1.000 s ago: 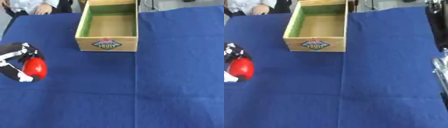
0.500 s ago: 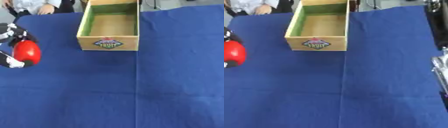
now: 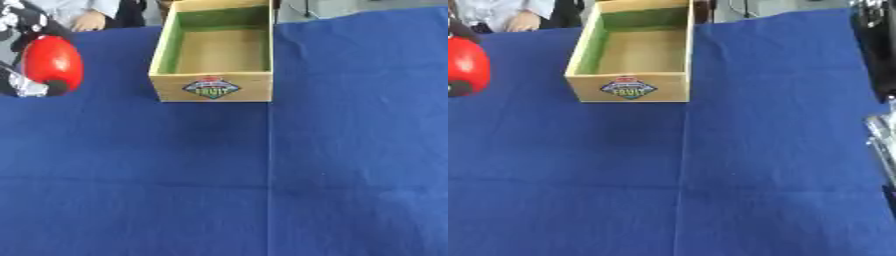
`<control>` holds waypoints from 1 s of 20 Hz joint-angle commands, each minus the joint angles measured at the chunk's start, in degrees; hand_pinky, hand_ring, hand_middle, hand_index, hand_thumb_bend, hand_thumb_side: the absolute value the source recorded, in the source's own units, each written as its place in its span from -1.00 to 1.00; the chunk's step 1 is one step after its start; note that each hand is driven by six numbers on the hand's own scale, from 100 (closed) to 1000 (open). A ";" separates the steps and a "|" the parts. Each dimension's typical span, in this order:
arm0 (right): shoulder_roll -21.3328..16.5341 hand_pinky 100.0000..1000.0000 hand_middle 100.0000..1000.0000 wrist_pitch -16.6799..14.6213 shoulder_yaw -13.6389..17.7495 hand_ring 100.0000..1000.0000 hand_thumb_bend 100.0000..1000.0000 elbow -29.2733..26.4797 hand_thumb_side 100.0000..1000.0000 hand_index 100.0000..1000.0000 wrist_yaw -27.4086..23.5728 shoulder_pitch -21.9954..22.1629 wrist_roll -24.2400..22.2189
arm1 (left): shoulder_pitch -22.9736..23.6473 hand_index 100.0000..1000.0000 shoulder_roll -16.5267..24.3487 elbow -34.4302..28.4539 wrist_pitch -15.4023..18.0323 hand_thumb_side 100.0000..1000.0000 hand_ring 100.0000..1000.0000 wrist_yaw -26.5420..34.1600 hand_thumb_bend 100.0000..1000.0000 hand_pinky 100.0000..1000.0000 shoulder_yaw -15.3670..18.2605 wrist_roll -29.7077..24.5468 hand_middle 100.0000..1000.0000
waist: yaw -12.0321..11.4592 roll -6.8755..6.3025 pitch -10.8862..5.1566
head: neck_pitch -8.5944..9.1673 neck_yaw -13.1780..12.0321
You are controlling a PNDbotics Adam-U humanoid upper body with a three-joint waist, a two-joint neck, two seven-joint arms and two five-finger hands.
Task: Pick up objects on the table and place them in the box.
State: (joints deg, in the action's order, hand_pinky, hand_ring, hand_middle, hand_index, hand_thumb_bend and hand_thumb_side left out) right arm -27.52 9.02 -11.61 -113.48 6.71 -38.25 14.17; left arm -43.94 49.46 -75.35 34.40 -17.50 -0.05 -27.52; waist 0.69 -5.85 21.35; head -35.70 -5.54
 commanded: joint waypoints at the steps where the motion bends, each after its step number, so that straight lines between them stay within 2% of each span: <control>1: -0.26 0.77 0.30 -0.89 -0.20 0.64 -1.00 -1.11 0.90 0.50 -0.76 -1.44 -0.21 | -2.91 -0.03 0.37 1.63 -0.87 -0.20 -0.64 -0.46 -0.52 -0.82 1.49 2.41 -0.39 | 0.44 -0.08 -1.58 | 0.23 -0.71; 4: 0.29 0.77 0.33 -2.51 -0.94 0.66 -1.00 -1.11 0.95 0.54 -0.55 -2.32 -0.78 | -5.47 -0.04 -0.98 3.92 -2.83 -0.21 -0.64 -1.60 -0.51 -0.82 1.33 7.04 -0.39 | 1.33 -0.49 -1.85 | 0.51 -1.56; 10: 1.84 0.78 0.33 -3.65 -2.66 0.66 -1.00 -1.11 0.96 0.54 -0.41 -4.40 -2.67 | -8.03 -0.04 -2.69 5.58 -3.85 -0.22 -0.64 -2.94 -0.49 -0.82 0.99 15.16 -0.40 | 3.04 -1.70 -1.92 | 1.19 -2.78; 20: 2.70 0.80 0.33 -4.42 -4.09 0.65 -1.00 -1.11 0.94 0.53 -0.85 -6.95 -4.20 | -12.47 -0.05 -6.20 10.26 -3.52 -0.23 -0.65 -6.29 -0.46 -0.82 1.18 25.98 -0.40 | 6.80 -3.61 -0.23 | 2.60 -5.36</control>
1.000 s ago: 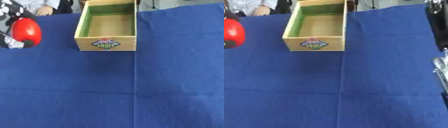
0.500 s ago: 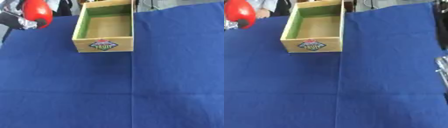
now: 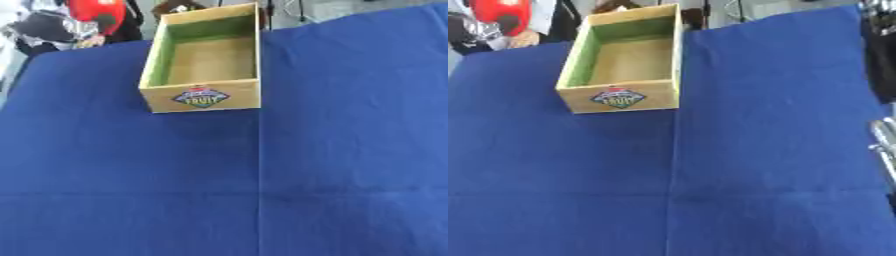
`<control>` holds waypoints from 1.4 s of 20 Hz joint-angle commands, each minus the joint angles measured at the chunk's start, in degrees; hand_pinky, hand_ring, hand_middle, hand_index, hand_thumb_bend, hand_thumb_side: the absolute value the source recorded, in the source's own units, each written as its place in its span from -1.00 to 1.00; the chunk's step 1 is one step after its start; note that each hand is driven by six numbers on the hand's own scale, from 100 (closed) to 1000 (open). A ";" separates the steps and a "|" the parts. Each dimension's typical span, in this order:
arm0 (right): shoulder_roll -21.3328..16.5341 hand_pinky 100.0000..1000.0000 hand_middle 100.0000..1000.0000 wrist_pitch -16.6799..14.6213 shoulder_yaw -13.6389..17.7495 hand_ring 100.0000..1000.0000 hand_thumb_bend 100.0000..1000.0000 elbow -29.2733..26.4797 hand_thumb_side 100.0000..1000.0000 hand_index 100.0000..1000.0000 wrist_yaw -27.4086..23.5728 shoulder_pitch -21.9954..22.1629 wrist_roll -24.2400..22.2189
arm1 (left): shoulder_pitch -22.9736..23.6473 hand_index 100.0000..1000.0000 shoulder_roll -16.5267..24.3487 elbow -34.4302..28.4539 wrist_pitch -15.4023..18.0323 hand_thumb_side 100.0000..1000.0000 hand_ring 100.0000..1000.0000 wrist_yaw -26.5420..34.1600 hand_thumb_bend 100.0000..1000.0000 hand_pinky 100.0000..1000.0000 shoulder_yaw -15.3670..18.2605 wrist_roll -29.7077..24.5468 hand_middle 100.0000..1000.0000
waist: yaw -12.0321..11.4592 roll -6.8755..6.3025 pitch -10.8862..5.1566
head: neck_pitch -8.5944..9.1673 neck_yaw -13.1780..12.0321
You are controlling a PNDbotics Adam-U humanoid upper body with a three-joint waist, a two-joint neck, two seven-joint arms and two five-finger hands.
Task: Pick up objects on the table and place them in the box.
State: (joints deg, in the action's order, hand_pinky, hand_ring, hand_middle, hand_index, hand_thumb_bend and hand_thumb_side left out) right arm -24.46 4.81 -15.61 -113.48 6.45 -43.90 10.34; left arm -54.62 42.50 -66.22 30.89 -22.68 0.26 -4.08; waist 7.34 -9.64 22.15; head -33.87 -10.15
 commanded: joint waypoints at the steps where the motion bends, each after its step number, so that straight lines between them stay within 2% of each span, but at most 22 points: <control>1: -0.38 0.80 0.33 -0.25 -0.18 0.65 -1.00 -1.11 0.94 0.53 -0.65 -1.52 -0.47 | -2.28 -0.05 0.43 1.98 0.05 -0.23 -0.65 -1.64 -0.46 -0.81 0.98 3.58 -0.40 | 0.55 0.04 -0.81 | 0.86 -1.01; 12: 0.09 0.80 0.32 -0.69 -1.04 0.65 -1.00 -1.11 0.93 0.52 -1.38 -4.13 -1.53 | -4.96 -0.02 -1.25 8.66 2.89 -0.20 -0.66 -7.68 -0.48 -0.79 1.70 13.10 -0.37 | 5.00 -1.27 1.47 | 2.28 -3.71; 15: 0.39 0.80 0.32 -0.73 -1.26 0.65 -1.00 -1.11 0.94 0.52 -1.60 -4.88 -1.80 | -5.81 0.02 -1.47 9.73 3.27 -0.17 -0.65 -10.23 -0.54 -0.78 1.91 15.39 -0.35 | 6.25 -1.57 2.09 | 2.88 -4.57; 24: 1.26 0.80 0.32 -0.97 -1.95 0.65 -1.00 -1.11 0.94 0.52 -2.17 -7.06 -2.74 | -7.32 0.04 -1.70 12.94 1.80 -0.14 -0.64 -19.95 -0.62 -0.78 2.71 22.61 -0.34 | 8.98 -2.05 3.44 | 4.58 -6.73; 25: 1.30 0.80 0.32 -1.01 -2.02 0.65 -1.00 -1.11 0.93 0.52 -2.21 -7.24 -2.82 | -7.46 0.07 -1.56 13.14 1.73 -0.09 -0.64 -20.87 -0.70 -0.76 2.66 23.17 -0.32 | 9.16 -2.12 3.69 | 4.78 -6.84; 28: 1.38 0.80 0.31 -1.04 -2.30 0.65 -1.00 -1.11 0.92 0.52 -2.35 -7.73 -3.18 | -7.99 0.10 -1.18 13.69 1.15 -0.06 -0.64 -24.36 -0.75 -0.73 2.81 24.99 -0.30 | 9.66 -2.35 4.35 | 5.42 -7.21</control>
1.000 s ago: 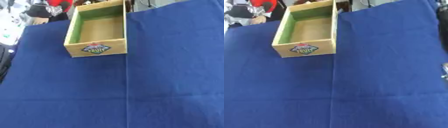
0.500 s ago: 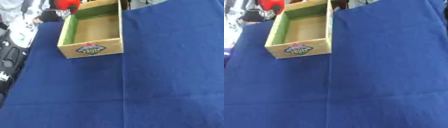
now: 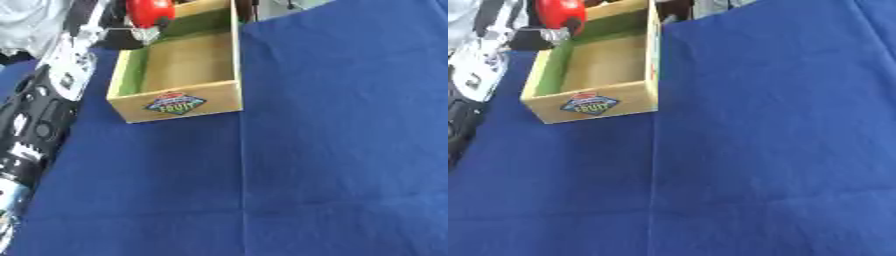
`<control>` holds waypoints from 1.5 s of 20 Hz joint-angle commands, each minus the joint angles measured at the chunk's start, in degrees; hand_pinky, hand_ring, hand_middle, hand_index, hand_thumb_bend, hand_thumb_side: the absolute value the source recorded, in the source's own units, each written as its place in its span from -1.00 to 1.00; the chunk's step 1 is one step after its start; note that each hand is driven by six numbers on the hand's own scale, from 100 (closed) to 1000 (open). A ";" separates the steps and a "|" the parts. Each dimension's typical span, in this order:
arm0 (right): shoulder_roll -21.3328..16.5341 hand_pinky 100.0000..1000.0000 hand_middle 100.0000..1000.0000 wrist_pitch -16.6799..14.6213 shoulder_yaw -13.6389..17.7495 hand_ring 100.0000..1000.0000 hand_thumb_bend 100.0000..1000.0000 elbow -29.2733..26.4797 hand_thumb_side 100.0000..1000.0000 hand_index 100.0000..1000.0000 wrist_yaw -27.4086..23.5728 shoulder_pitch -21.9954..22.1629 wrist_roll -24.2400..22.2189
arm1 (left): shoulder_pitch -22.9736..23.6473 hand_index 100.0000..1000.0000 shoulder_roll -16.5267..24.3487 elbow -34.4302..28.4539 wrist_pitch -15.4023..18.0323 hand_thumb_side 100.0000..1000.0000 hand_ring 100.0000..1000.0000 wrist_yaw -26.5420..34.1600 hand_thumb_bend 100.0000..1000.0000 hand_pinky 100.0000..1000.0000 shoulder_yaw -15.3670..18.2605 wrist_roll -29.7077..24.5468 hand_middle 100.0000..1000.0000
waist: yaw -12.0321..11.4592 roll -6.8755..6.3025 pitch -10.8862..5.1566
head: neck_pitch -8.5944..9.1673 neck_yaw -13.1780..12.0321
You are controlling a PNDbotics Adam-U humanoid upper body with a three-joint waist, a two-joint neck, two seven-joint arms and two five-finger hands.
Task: Pick up objects on the table and place them in the box.
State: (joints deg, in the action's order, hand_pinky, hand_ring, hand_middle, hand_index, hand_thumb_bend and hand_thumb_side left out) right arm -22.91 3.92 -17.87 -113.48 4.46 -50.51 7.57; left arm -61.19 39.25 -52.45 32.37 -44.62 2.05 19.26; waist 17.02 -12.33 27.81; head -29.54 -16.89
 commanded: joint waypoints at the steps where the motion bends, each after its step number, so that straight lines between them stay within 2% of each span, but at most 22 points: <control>1: -0.13 0.80 0.31 -0.15 -0.08 0.65 -1.00 -1.11 0.92 0.52 -0.41 -1.21 -0.49 | -1.54 0.12 2.13 0.05 -0.37 -0.06 -0.64 -3.29 -0.73 -0.72 0.99 2.14 -0.27 | 0.07 0.27 -1.15 | 1.29 -0.57; 3: -0.06 0.80 0.31 -0.19 -0.12 0.65 -1.00 -1.11 0.92 0.52 -0.50 -1.37 -0.57 | -1.67 0.22 2.16 0.24 -0.12 0.00 -0.54 -4.64 -0.58 -0.60 0.74 2.52 -0.16 | 0.24 0.14 -0.88 | 1.58 -0.70; 5: -0.08 0.80 0.31 -0.19 -0.17 0.65 -1.00 -1.11 0.92 0.52 -0.57 -1.40 -0.67 | -1.70 0.36 2.23 0.27 0.51 0.11 -0.25 -6.06 -0.23 -0.39 0.41 2.14 -0.04 | 0.30 0.05 -0.73 | 1.73 -0.74; 6: -0.11 0.80 0.31 -0.17 -0.18 0.65 -1.00 -1.11 0.92 0.51 -0.60 -1.37 -0.72 | -1.73 0.38 2.24 0.26 0.77 0.13 -0.21 -6.77 -0.18 -0.36 0.35 1.84 -0.02 | 0.30 0.04 -0.69 | 1.77 -0.74; 7: -0.13 0.80 0.31 -0.15 -0.18 0.65 -1.00 -1.11 0.91 0.51 -0.62 -1.35 -0.75 | -1.74 0.60 2.23 0.28 0.95 0.30 0.16 -7.31 0.32 -0.12 0.37 1.58 0.28 | 0.29 0.03 -0.67 | 1.77 -0.74; 10: -0.07 0.80 0.31 -0.02 -0.13 0.64 -1.00 -1.11 0.90 0.51 -0.77 -1.23 -0.73 | -1.58 0.81 2.22 0.40 1.49 0.39 0.46 -9.17 0.58 0.08 0.16 -0.21 0.51 | 0.08 0.04 -0.78 | 1.48 -0.75; 12: 0.05 0.81 0.31 0.06 -0.12 0.64 -1.00 -1.11 0.89 0.51 -0.87 -1.14 -0.69 | -1.47 0.92 2.11 0.32 2.10 0.46 0.60 -9.63 0.68 0.24 0.23 -1.04 0.63 | -0.11 0.08 -0.93 | 1.28 -0.63; 13: 0.14 0.81 0.31 0.11 -0.10 0.64 -1.00 -1.11 0.89 0.51 -0.91 -1.09 -0.64 | -1.44 0.97 2.06 0.31 2.34 0.48 0.65 -9.59 0.70 0.31 0.35 -1.26 0.68 | -0.21 0.12 -1.02 | 1.24 -0.61; 14: 0.22 0.81 0.31 0.15 -0.10 0.65 -1.00 -1.11 0.89 0.51 -0.95 -1.03 -0.61 | -1.42 0.94 2.03 0.33 2.41 0.47 0.62 -9.29 0.66 0.29 0.54 -1.33 0.62 | -0.31 0.18 -1.15 | 1.20 -0.57; 17: 0.29 0.81 0.31 0.29 -0.02 0.65 -1.00 -1.11 0.89 0.51 -0.98 -0.70 -0.47 | -1.29 0.76 1.75 -0.03 2.23 0.43 0.44 -6.54 0.54 0.12 1.16 -0.40 0.38 | -0.83 0.46 -1.61 | 1.00 -0.33; 18: 0.30 0.81 0.31 0.35 0.06 0.65 -1.00 -1.11 0.89 0.51 -0.97 -0.49 -0.38 | -1.23 0.70 1.59 -0.55 2.27 0.42 0.36 -4.53 0.49 0.06 1.37 0.26 0.30 | -1.17 0.64 -1.88 | 0.87 -0.07; 19: 0.30 0.81 0.31 0.39 0.11 0.65 -1.00 -1.11 0.89 0.51 -0.96 -0.33 -0.31 | -1.07 0.70 1.59 -1.14 2.29 0.42 0.36 -2.54 0.49 0.06 1.36 0.69 0.30 | -1.43 0.76 -2.06 | 0.75 0.13; 20: 0.32 0.81 0.31 0.47 0.20 0.65 -1.00 -1.11 0.89 0.51 -0.94 -0.04 -0.21 | -0.88 0.64 1.58 -1.96 2.26 0.44 0.23 -0.13 0.41 -0.05 1.42 1.09 0.21 | -1.91 0.99 -2.45 | 0.37 0.51; 22: 0.25 0.81 0.31 0.61 0.49 0.65 -1.00 -1.11 0.93 0.51 -0.88 0.75 0.07 | -0.05 0.60 1.99 -4.54 2.04 0.46 0.18 5.47 0.37 -0.11 1.30 1.33 0.20 | -3.02 1.43 -3.27 | -0.38 1.35; 23: 0.18 0.81 0.31 0.66 0.67 0.65 -1.00 -1.11 0.88 0.51 -0.83 1.20 0.29 | 0.52 0.57 2.89 -6.23 0.23 0.49 0.16 5.96 0.29 -0.13 1.65 1.88 0.18 | -3.59 1.63 -3.73 | -0.77 1.81; 26: 0.11 0.81 0.31 0.88 1.34 0.65 -1.00 -1.11 0.88 0.51 -0.66 2.57 1.07 | 3.06 0.51 3.08 -11.96 -1.22 0.50 0.08 15.48 0.19 -0.20 1.33 1.70 0.12 | -5.44 2.36 -5.14 | -2.04 3.24; 30: 0.44 0.81 0.32 1.06 2.23 0.65 -1.00 -1.11 0.87 0.51 -0.39 3.94 2.28 | 7.46 0.47 4.70 -20.18 -3.71 0.51 0.02 30.69 0.11 -0.24 1.54 -2.46 0.06 | -8.03 3.54 -7.08 | -3.31 4.91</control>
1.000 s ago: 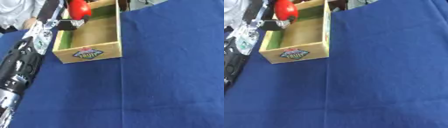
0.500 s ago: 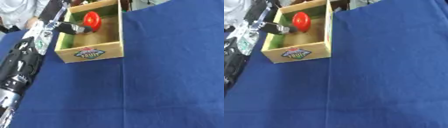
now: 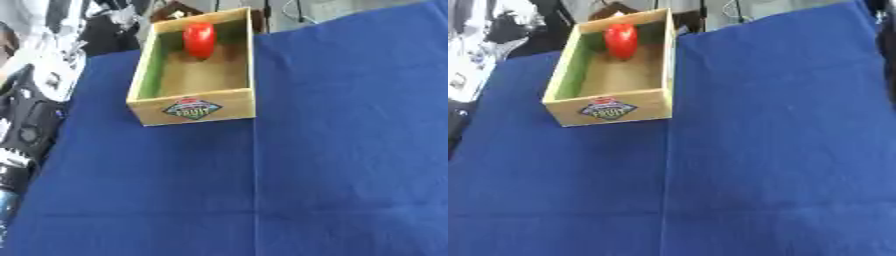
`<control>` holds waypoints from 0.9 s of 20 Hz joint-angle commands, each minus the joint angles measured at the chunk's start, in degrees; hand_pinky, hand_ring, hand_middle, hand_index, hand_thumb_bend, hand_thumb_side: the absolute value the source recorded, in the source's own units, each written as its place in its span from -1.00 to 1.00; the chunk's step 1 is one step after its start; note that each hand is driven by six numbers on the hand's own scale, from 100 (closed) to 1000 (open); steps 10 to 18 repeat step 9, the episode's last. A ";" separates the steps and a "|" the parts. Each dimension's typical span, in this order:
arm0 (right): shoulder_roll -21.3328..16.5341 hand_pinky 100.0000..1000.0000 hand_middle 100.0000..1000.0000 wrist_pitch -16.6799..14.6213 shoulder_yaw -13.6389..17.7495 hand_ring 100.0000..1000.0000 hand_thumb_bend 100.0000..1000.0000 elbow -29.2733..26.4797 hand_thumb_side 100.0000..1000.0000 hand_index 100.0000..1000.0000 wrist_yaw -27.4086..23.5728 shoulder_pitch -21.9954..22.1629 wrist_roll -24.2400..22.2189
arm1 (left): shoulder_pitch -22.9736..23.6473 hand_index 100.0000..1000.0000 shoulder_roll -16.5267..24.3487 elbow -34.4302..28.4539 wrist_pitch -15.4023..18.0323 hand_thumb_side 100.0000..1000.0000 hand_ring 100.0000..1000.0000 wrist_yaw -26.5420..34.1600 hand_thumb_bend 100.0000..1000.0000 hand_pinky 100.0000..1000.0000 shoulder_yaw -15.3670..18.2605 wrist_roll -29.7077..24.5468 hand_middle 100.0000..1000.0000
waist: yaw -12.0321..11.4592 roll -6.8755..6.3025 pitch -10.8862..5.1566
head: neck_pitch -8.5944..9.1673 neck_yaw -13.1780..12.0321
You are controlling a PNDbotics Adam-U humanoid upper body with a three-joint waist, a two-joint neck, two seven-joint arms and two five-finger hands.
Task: Pick up objects on the table and place them in the box.
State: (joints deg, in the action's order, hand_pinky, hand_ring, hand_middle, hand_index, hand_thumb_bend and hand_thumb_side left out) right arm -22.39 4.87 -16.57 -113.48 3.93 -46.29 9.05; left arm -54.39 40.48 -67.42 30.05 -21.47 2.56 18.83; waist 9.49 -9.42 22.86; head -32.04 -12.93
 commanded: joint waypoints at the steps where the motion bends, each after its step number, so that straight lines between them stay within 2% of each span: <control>1: 0.07 0.81 0.32 0.19 1.14 0.65 -1.00 -1.11 0.87 0.51 0.19 0.08 1.10 | 2.00 0.47 3.86 -7.50 -2.21 0.50 0.01 10.48 0.10 -0.24 1.17 -3.10 0.05 | -1.16 0.90 -2.60 | -1.01 1.42; 5: 0.52 0.81 0.32 0.45 1.88 0.65 -1.00 -1.11 0.87 0.52 0.41 1.34 2.13 | 7.87 0.44 5.07 -16.84 -5.90 0.48 -0.07 19.99 0.01 -0.30 1.82 -6.41 -0.01 | -3.56 2.06 -4.31 | -1.97 3.19; 9: 0.91 0.81 0.32 0.63 2.66 0.65 -1.00 -1.11 0.87 0.52 0.60 2.53 3.16 | 14.38 0.42 5.99 -26.38 -8.97 0.46 -0.11 25.96 -0.07 -0.34 2.98 -7.36 -0.02 | -5.37 3.07 -5.78 | -3.02 4.29; 18: 0.91 0.81 0.32 0.63 2.66 0.65 -1.00 -1.11 0.87 0.52 0.60 2.53 3.16 | 14.38 0.42 5.99 -26.38 -8.97 0.46 -0.11 25.96 -0.07 -0.34 2.98 -7.36 -0.02 | -5.37 3.07 -5.78 | -3.02 4.29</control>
